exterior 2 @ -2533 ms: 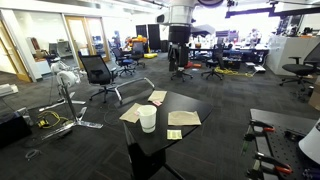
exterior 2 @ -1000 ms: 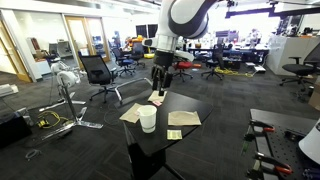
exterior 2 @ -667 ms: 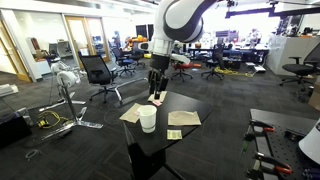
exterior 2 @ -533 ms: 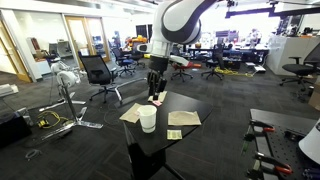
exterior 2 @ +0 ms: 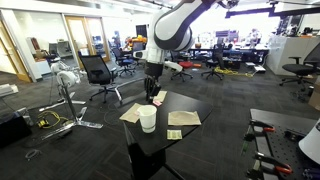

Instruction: Remove the pen out of the cup and put it on the table

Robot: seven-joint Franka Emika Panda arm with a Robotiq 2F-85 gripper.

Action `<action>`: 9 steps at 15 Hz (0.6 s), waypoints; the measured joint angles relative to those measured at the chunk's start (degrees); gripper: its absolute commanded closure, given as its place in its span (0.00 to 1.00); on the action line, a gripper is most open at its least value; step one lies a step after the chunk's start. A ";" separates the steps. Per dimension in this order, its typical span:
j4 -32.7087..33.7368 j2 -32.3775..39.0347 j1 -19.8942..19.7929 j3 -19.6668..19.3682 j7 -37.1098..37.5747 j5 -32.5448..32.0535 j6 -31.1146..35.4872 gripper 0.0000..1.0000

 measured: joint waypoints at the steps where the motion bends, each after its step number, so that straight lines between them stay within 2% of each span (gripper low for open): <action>1: 0.65 0.73 -0.28 0.26 -0.19 0.00 0.00 0.71; 9: 4.81 5.08 -1.45 2.19 -0.30 -0.33 -0.08 0.66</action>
